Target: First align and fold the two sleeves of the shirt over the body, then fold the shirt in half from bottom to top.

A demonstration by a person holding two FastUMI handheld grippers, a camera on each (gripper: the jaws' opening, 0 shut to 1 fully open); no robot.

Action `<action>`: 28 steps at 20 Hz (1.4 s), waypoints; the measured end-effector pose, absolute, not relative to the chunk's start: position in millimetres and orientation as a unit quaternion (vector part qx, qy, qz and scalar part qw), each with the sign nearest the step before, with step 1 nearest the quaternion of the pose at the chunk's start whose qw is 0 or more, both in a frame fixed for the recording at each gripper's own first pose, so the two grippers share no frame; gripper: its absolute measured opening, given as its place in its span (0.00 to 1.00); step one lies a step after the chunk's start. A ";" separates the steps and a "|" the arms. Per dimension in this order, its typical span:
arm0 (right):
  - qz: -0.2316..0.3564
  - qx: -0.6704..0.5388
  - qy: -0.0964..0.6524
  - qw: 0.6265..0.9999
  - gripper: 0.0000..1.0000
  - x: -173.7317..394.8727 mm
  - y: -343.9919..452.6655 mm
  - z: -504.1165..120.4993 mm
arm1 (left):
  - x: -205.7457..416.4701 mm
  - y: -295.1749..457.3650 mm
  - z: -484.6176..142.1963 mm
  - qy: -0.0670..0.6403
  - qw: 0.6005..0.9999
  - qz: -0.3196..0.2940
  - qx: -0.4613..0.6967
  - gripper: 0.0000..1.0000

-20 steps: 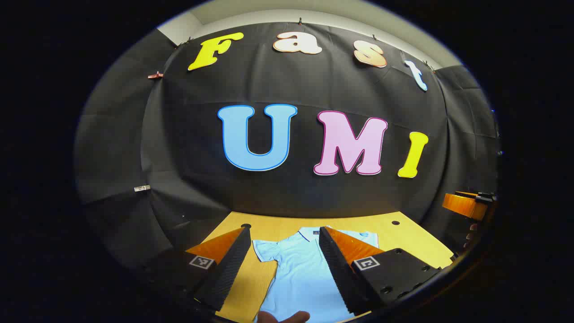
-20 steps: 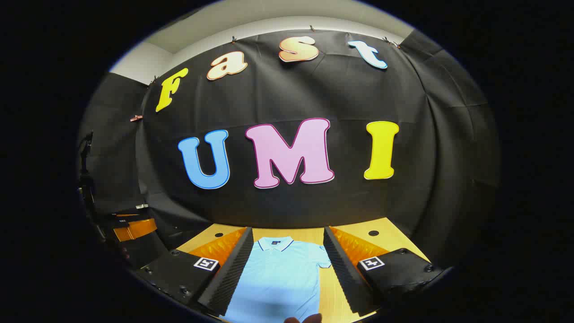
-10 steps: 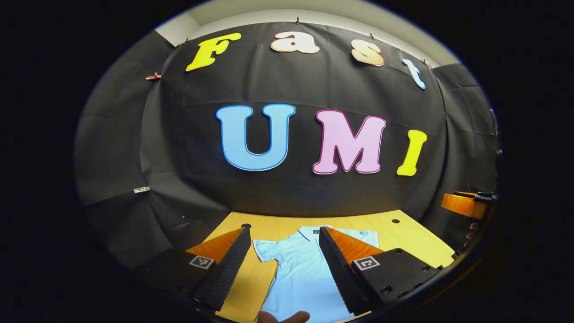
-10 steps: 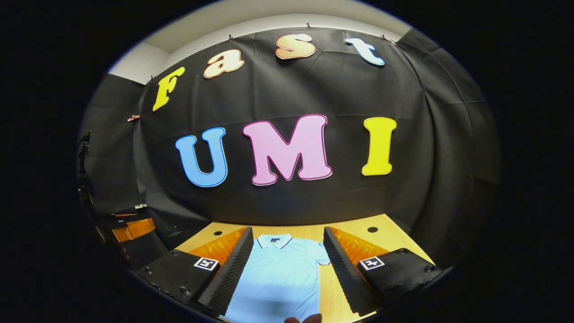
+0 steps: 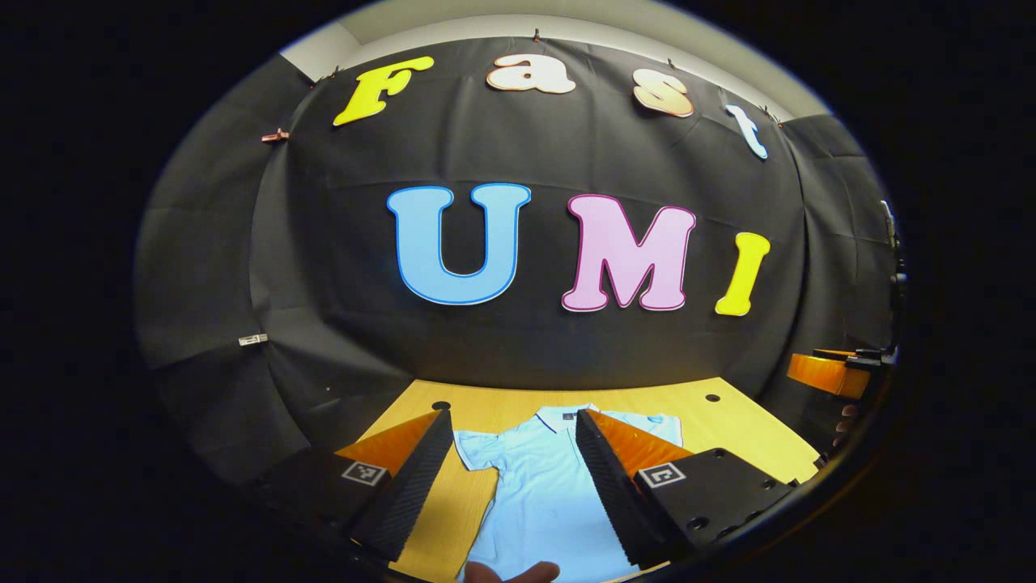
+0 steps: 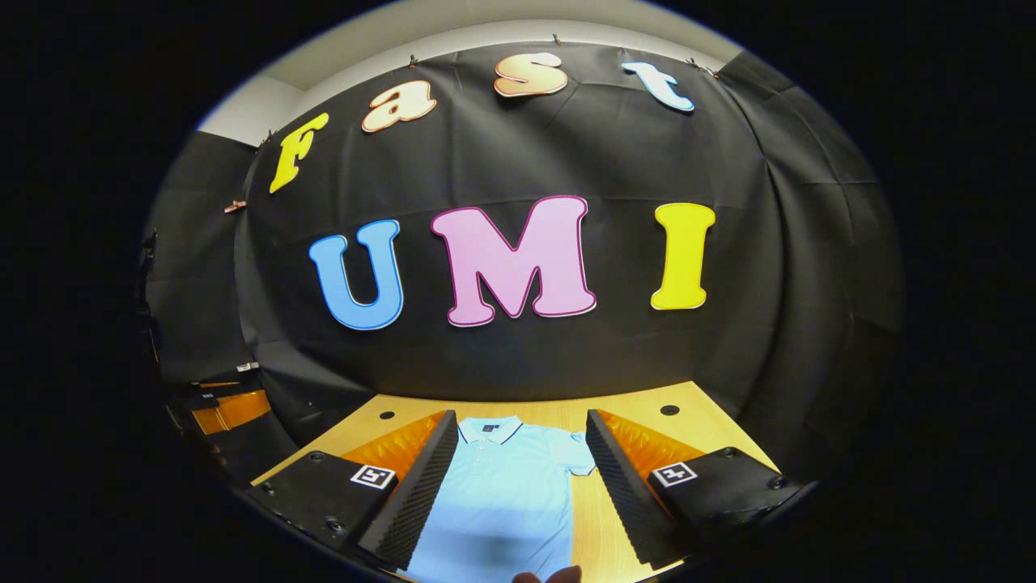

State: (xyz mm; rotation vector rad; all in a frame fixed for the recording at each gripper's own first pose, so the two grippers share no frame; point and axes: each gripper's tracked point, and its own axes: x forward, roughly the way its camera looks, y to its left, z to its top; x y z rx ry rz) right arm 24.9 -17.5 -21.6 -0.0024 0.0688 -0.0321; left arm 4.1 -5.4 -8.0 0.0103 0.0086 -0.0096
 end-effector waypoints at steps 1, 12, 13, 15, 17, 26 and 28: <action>-0.022 -0.007 0.044 0.999 0.99 35.4 -24.2 -26.8 | 5.0 -6.2 -9.1 0.006 1.000 -0.004 0.005 0.97; -0.081 -0.020 0.165 0.983 0.98 210.2 -138.2 -144.1 | 21.0 -9.2 -26.2 0.029 0.999 0.039 -0.002 0.97; -0.083 -0.024 0.178 0.980 0.99 220.9 -143.6 -156.1 | 25.3 -10.4 -30.8 0.035 0.998 0.042 -0.006 0.97; -0.084 -0.034 0.202 0.975 0.98 244.2 -153.5 -185.1 | 33.3 -10.9 -39.9 0.048 0.997 0.052 -0.012 0.97; -0.085 -0.035 0.226 0.970 0.98 261.7 -160.6 -213.7 | 40.2 -13.1 -46.8 0.058 0.996 0.059 -0.017 0.97; -0.092 -0.009 0.294 0.951 0.98 320.8 -182.7 -299.4 | 53.0 -14.3 -76.8 0.096 0.992 0.084 -0.023 0.97; -0.090 -0.010 0.310 0.946 0.98 331.7 -185.1 -313.6 | 53.0 -13.4 -83.2 0.104 0.990 0.089 -0.023 0.97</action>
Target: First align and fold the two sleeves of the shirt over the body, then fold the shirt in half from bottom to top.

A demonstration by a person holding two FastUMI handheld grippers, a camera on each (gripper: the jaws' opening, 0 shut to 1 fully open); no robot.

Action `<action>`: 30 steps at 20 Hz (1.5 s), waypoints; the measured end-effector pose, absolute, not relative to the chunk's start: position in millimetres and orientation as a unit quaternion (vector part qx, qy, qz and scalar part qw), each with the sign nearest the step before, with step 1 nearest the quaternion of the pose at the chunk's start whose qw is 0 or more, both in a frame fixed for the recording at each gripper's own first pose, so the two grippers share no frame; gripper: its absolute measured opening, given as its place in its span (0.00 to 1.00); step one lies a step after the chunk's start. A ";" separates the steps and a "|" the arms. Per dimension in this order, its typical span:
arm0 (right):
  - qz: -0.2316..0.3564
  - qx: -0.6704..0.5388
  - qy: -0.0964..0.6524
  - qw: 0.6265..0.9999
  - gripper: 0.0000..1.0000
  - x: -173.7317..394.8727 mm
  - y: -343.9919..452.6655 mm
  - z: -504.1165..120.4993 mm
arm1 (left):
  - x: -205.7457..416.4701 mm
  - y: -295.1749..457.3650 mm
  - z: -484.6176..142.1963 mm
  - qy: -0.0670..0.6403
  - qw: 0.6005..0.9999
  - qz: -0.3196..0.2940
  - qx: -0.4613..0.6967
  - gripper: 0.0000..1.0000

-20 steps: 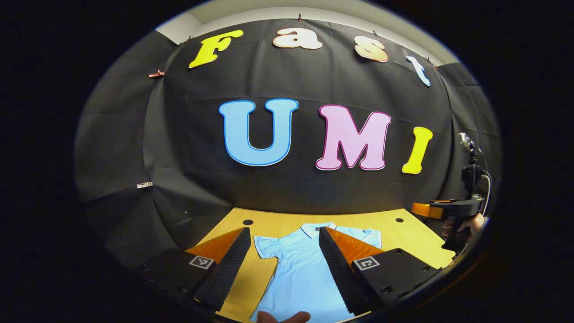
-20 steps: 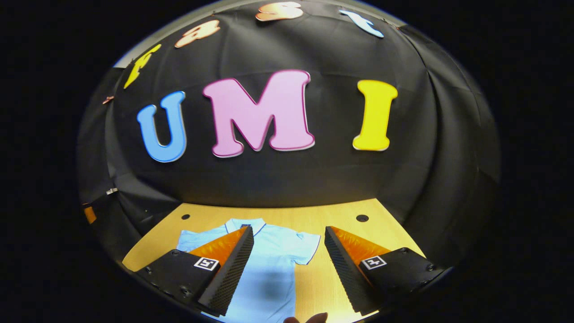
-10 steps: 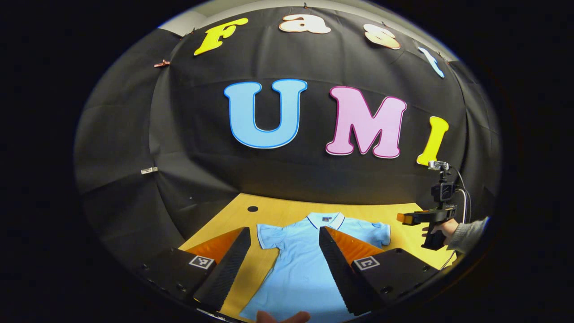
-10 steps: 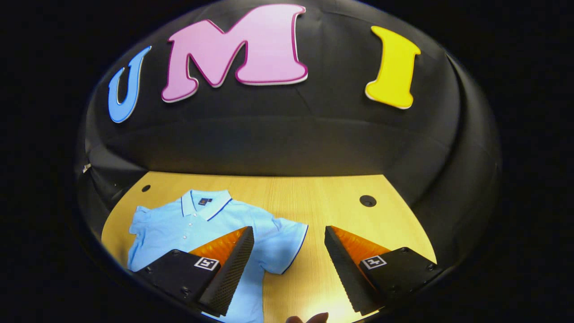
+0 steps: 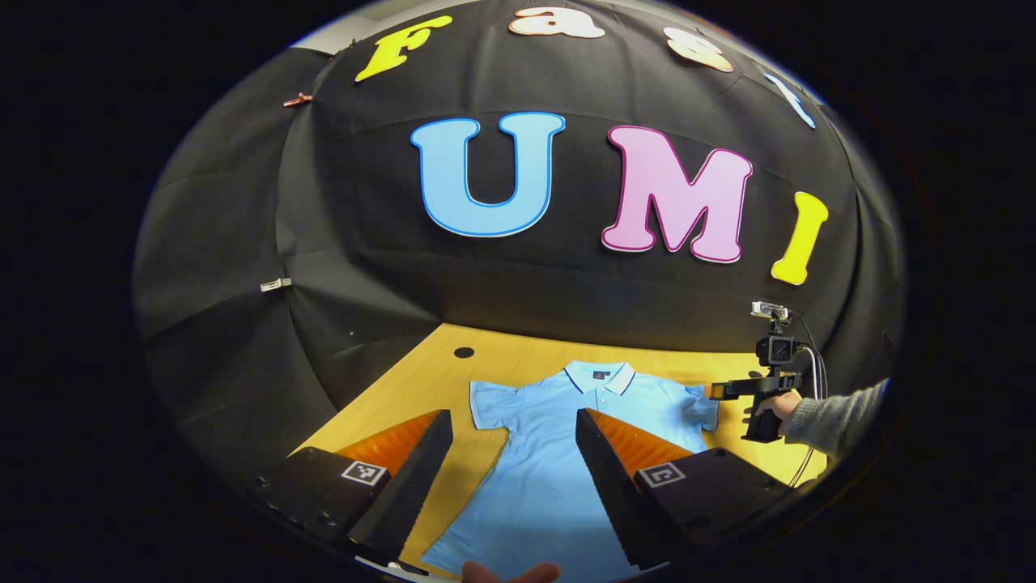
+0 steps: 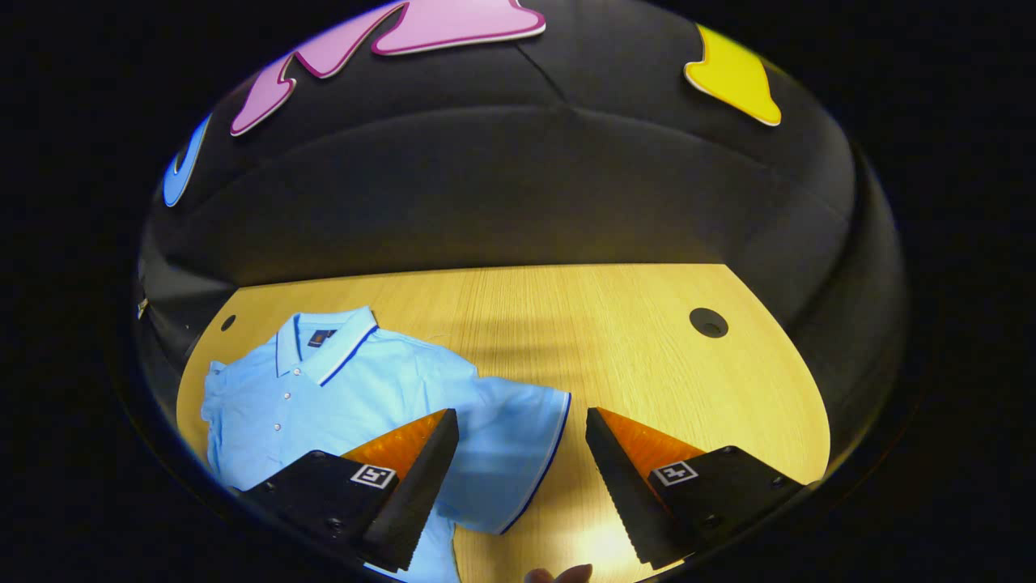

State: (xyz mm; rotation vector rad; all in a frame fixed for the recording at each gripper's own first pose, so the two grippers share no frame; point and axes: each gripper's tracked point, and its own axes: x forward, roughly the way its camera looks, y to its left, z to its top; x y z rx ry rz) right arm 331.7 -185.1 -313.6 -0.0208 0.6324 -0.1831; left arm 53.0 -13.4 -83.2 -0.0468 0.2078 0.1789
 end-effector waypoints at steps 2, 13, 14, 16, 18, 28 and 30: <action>-0.090 -0.010 0.327 0.941 0.98 337.9 -186.6 -326.8 | 53.5 -12.3 -87.6 0.108 0.990 0.091 -0.024 0.97; -0.099 -0.011 0.365 0.926 0.77 342.5 -185.7 -350.8 | 47.0 0.4 -95.9 0.115 0.987 0.108 -0.025 0.97; -0.101 -0.004 0.372 0.923 0.72 341.8 -182.4 -351.7 | 46.8 1.7 -96.1 0.116 0.987 0.110 -0.025 0.97; -0.113 0.005 0.382 0.917 0.48 340.9 -180.0 -351.9 | 45.1 5.2 -97.3 0.117 0.986 0.113 -0.025 0.97; -0.118 0.020 0.387 0.914 0.41 340.5 -177.4 -354.3 | 42.2 7.4 -98.0 0.118 0.986 0.115 -0.025 0.97; -0.081 0.037 0.362 0.928 0.05 353.7 -147.6 -346.0 | 36.0 19.1 -105.8 0.125 0.984 0.123 -0.023 0.97; -0.062 0.050 0.348 0.934 0.05 358.3 -134.4 -337.0 | 34.6 21.8 -105.4 0.125 0.984 0.124 -0.022 0.97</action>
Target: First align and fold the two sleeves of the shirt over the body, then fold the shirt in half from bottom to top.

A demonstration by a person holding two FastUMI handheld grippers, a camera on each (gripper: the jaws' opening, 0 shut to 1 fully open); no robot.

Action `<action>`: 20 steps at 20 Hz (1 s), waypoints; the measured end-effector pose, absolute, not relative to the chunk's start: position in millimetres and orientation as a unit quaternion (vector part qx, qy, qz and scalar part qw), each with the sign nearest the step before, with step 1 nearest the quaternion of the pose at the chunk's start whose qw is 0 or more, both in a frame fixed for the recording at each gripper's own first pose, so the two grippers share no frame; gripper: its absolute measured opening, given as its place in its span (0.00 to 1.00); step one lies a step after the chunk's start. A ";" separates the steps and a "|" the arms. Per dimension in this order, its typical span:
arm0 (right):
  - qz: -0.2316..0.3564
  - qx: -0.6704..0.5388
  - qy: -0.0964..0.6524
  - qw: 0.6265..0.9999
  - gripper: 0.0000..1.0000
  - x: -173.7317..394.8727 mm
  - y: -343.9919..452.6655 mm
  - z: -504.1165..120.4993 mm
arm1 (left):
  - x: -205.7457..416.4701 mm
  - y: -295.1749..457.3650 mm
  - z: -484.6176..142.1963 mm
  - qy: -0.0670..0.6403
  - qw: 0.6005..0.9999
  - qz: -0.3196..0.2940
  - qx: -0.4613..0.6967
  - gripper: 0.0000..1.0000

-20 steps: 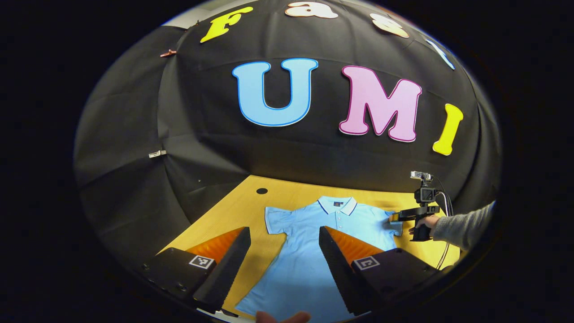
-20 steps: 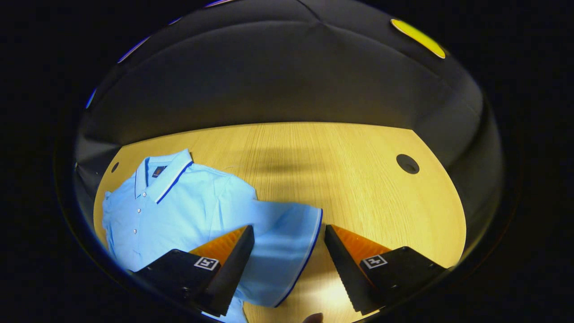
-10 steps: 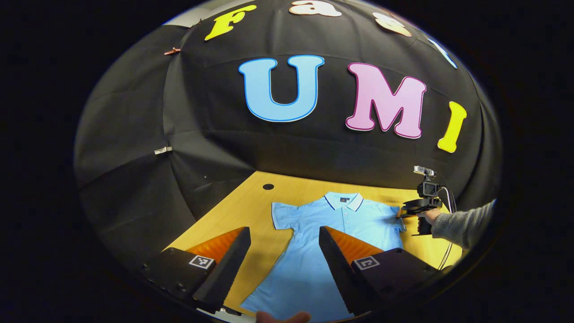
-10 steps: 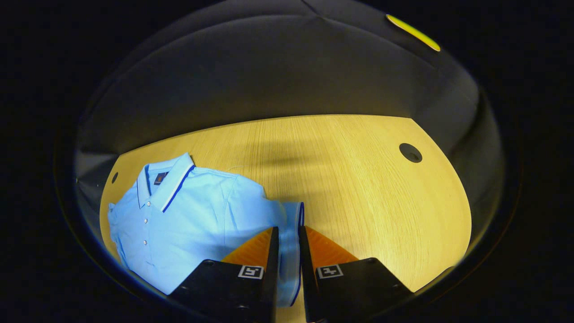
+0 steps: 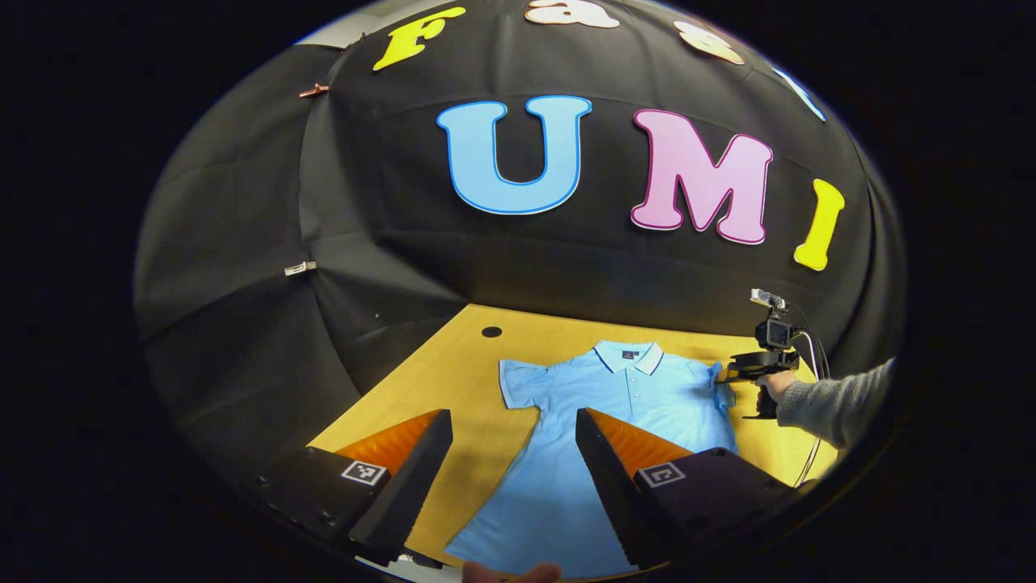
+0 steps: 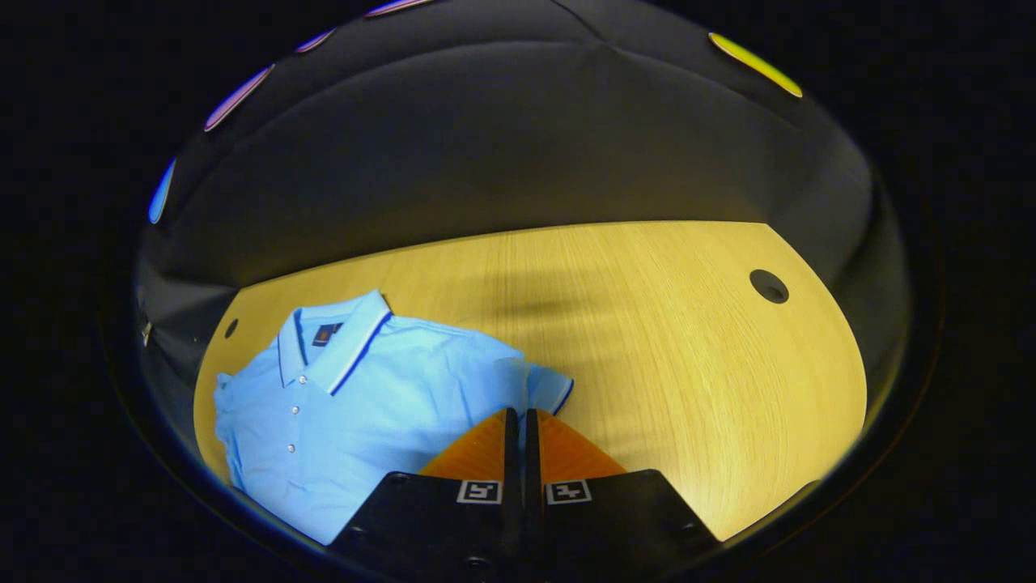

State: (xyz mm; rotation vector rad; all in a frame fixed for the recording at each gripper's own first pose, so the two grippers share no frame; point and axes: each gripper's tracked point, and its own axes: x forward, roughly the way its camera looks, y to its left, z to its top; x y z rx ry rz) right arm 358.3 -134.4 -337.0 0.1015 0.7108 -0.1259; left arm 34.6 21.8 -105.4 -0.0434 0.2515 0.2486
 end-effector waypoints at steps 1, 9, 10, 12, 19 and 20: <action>-0.048 0.056 0.339 0.938 0.05 360.7 -124.8 -330.5 | 34.6 23.4 -106.7 0.125 0.984 0.124 -0.022 0.97; 0.034 0.070 0.307 0.948 0.05 362.5 -39.1 -304.5 | 27.4 37.6 -104.1 0.119 0.983 0.134 -0.030 0.97; 0.042 0.065 0.307 0.948 0.05 362.2 -26.3 -304.6 | 25.1 40.7 -105.1 0.119 0.983 0.136 -0.031 0.97; 0.060 0.052 0.309 0.948 0.05 360.3 -2.6 -306.8 | 21.1 44.6 -106.0 0.118 0.982 0.140 -0.033 0.97; 0.108 0.010 0.346 0.932 0.05 344.5 71.6 -340.3 | 4.1 59.5 -109.2 0.119 0.979 0.159 -0.042 0.97; 0.113 0.005 0.352 0.929 0.05 343.5 79.7 -348.2 | 1.4 61.2 -110.7 0.119 0.979 0.161 -0.044 0.97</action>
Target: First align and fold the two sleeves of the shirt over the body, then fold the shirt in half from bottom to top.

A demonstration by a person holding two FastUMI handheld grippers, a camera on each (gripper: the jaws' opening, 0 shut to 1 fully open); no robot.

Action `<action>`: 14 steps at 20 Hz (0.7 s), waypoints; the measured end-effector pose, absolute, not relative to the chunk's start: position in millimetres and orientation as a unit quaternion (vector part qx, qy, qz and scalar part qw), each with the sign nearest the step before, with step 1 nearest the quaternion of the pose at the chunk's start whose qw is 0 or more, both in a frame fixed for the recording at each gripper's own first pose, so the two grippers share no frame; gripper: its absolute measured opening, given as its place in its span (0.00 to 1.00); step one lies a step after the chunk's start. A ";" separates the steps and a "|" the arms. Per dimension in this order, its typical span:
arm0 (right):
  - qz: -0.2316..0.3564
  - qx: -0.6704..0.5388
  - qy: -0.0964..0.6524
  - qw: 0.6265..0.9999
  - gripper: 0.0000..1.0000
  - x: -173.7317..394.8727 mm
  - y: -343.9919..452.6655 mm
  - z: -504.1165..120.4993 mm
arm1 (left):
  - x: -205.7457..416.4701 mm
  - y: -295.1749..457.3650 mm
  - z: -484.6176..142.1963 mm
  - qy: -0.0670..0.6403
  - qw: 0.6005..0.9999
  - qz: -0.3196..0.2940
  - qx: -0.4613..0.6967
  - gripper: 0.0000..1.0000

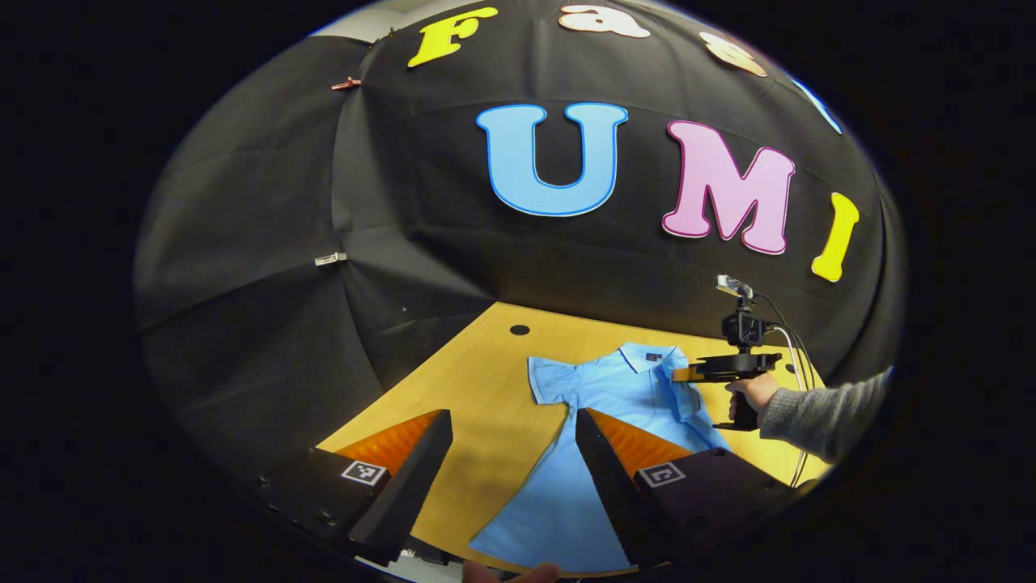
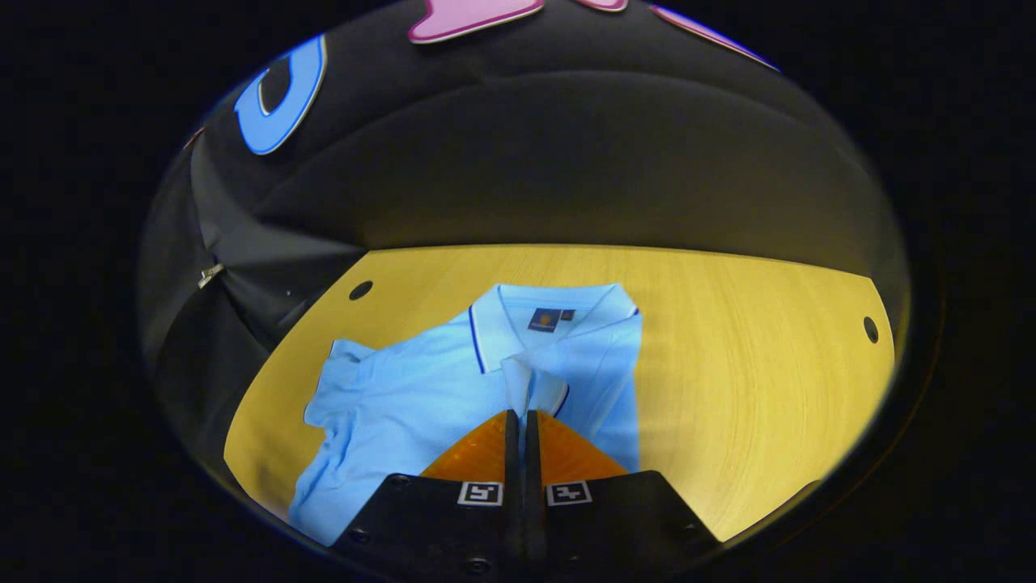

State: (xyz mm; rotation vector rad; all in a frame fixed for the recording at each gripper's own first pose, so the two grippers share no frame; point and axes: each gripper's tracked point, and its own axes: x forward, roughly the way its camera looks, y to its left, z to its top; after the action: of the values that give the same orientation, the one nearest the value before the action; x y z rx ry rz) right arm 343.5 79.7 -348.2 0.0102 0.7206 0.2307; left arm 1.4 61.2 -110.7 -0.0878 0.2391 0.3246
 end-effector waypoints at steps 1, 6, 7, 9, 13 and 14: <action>0.117 -0.001 0.357 0.927 0.05 341.0 85.8 -354.3 | -0.4 62.2 -110.1 0.118 0.978 0.163 -0.047 0.97; 0.119 -0.034 0.376 0.918 0.05 336.3 98.0 -373.3 | -9.6 69.7 -116.1 0.122 0.977 0.170 -0.046 0.97; 0.117 -0.036 0.377 0.918 0.05 335.9 100.8 -374.9 | -9.7 70.7 -115.2 0.122 0.977 0.171 -0.047 0.97; 0.112 -0.036 0.377 0.919 0.05 336.5 100.7 -375.6 | -9.7 72.7 -115.3 0.120 0.977 0.171 -0.051 0.97; 0.108 -0.016 0.388 0.915 0.13 333.4 100.0 -376.2 | -4.4 78.6 -115.4 0.121 0.976 0.174 -0.049 0.97; 0.111 -0.014 0.390 0.914 0.13 332.3 101.2 -376.4 | -3.1 79.8 -116.7 0.122 0.976 0.174 -0.047 0.97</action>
State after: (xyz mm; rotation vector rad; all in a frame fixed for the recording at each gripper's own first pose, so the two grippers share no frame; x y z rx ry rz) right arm 332.3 101.2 -376.4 -0.0292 0.8030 0.2278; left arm -3.1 79.8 -116.7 -0.0954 0.2452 0.3506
